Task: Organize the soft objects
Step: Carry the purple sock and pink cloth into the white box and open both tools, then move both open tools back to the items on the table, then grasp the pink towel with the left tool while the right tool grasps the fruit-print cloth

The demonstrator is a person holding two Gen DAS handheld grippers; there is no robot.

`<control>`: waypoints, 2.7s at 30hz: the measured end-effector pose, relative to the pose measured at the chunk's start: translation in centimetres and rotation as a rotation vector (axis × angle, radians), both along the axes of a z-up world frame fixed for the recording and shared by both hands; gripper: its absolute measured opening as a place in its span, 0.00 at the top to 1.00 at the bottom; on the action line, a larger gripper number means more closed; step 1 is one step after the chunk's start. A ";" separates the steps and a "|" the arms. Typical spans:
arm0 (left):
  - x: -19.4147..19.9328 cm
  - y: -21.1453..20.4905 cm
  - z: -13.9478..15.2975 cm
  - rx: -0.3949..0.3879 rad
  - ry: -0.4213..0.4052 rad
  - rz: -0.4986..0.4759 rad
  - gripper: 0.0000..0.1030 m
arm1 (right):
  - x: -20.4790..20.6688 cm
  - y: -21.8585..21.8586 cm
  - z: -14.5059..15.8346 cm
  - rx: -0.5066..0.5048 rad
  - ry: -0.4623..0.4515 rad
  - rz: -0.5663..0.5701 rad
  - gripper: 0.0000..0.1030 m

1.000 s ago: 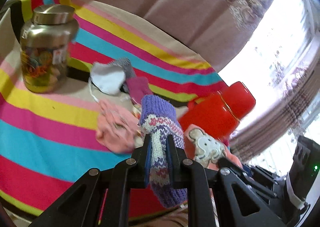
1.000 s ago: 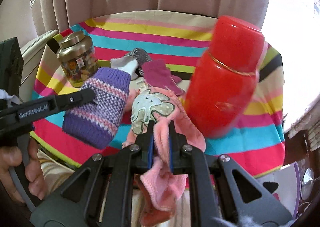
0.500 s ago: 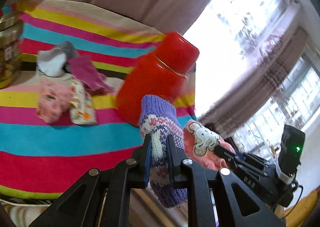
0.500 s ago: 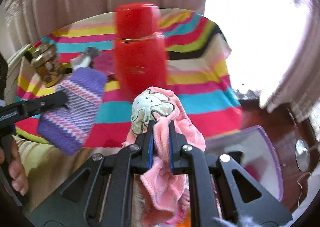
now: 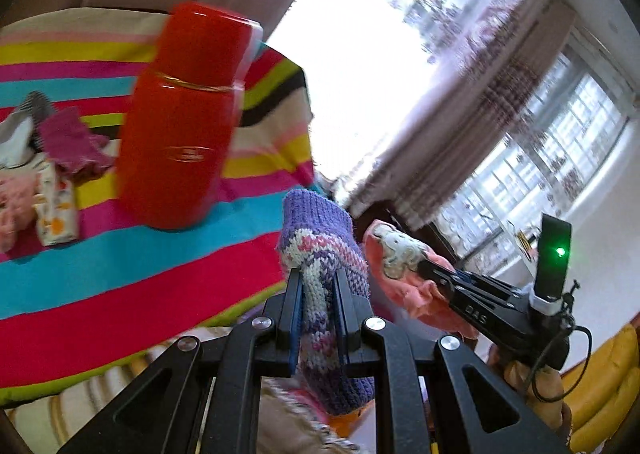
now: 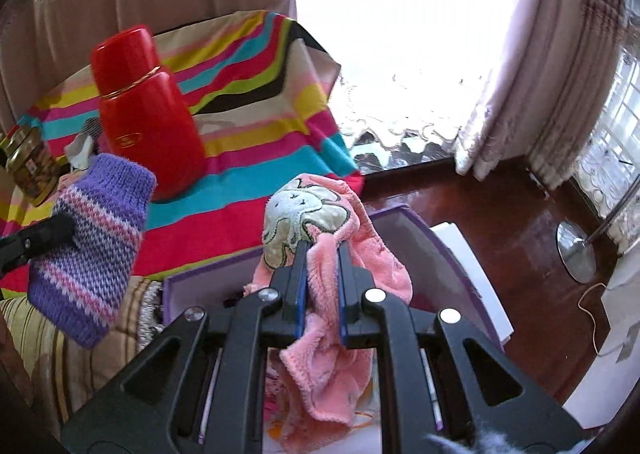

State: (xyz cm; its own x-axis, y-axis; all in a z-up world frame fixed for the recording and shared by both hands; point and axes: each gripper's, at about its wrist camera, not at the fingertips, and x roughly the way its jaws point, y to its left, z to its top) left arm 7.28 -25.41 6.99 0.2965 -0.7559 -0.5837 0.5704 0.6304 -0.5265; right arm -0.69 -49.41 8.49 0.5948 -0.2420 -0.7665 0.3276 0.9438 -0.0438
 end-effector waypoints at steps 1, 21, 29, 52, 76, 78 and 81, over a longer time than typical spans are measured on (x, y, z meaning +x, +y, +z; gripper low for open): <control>-0.2 -0.7 0.0 0.000 0.000 -0.018 0.86 | -0.2 -0.6 0.0 0.002 -0.001 -0.007 0.85; -0.4 -1.4 -1.4 0.038 0.064 -0.049 0.63 | -0.2 -1.1 -0.4 0.021 -0.012 -0.007 0.29; 1.1 1.7 -1.4 0.035 0.063 0.021 0.63 | 1.1 2.4 -0.8 0.017 0.017 0.074 0.29; 7.8 17.6 -2.8 -0.001 0.110 0.402 0.58 | 7.1 17.1 -3.1 0.014 0.103 0.385 0.29; 15.0 23.2 -7.8 0.037 0.200 0.593 0.36 | 16.0 26.2 -6.1 0.093 0.108 0.495 0.29; 15.7 23.1 -8.4 0.045 0.208 0.596 0.35 | 16.9 26.6 -6.5 0.104 0.111 0.495 0.29; 16.8 23.1 -9.5 0.059 0.232 0.604 0.35 | 18.2 27.4 -7.2 0.109 0.125 0.508 0.29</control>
State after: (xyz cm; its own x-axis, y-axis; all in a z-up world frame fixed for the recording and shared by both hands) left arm 24.09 -2.31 -2.56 0.5207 -0.4606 -0.7188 -0.0176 0.8360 -0.5485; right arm 17.52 -21.97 1.27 0.5188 0.1381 -0.8437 -0.1737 0.9833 0.0542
